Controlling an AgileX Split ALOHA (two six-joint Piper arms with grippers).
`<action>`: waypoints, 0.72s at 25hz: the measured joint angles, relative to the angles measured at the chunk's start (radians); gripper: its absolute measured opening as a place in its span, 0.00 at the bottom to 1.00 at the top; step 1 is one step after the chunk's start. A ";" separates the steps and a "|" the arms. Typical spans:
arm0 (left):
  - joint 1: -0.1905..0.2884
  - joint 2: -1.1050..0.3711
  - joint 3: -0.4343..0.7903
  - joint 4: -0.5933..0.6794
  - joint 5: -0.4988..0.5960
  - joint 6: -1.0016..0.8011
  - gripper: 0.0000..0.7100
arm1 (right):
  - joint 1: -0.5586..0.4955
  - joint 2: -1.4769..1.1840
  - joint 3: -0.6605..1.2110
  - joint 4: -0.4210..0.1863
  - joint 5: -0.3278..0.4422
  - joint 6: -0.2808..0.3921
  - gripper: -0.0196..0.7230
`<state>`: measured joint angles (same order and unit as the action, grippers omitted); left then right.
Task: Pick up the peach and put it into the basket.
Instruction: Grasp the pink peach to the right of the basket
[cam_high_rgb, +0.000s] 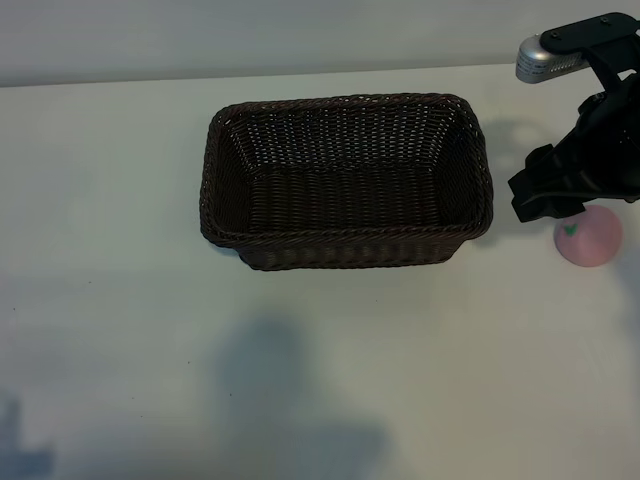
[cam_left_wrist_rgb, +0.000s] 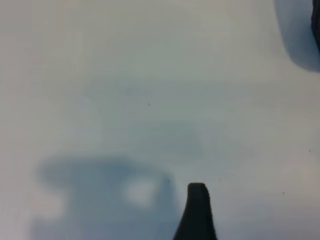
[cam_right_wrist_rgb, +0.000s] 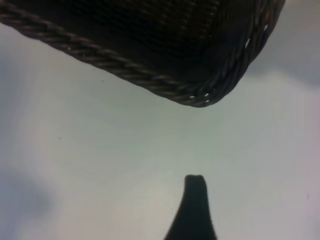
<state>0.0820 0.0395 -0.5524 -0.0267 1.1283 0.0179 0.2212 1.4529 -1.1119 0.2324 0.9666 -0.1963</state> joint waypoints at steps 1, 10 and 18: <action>0.000 -0.002 0.015 0.000 -0.003 0.000 0.84 | 0.000 0.000 0.000 0.000 0.000 0.000 0.83; 0.000 -0.002 0.031 0.000 -0.019 -0.002 0.83 | 0.000 0.000 0.000 0.000 0.000 0.000 0.83; 0.000 -0.003 0.052 0.000 -0.034 -0.002 0.83 | 0.000 0.000 0.000 -0.023 -0.005 0.000 0.83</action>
<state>0.0820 0.0363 -0.5001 -0.0266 1.0941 0.0160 0.2212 1.4529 -1.1119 0.2096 0.9616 -0.1963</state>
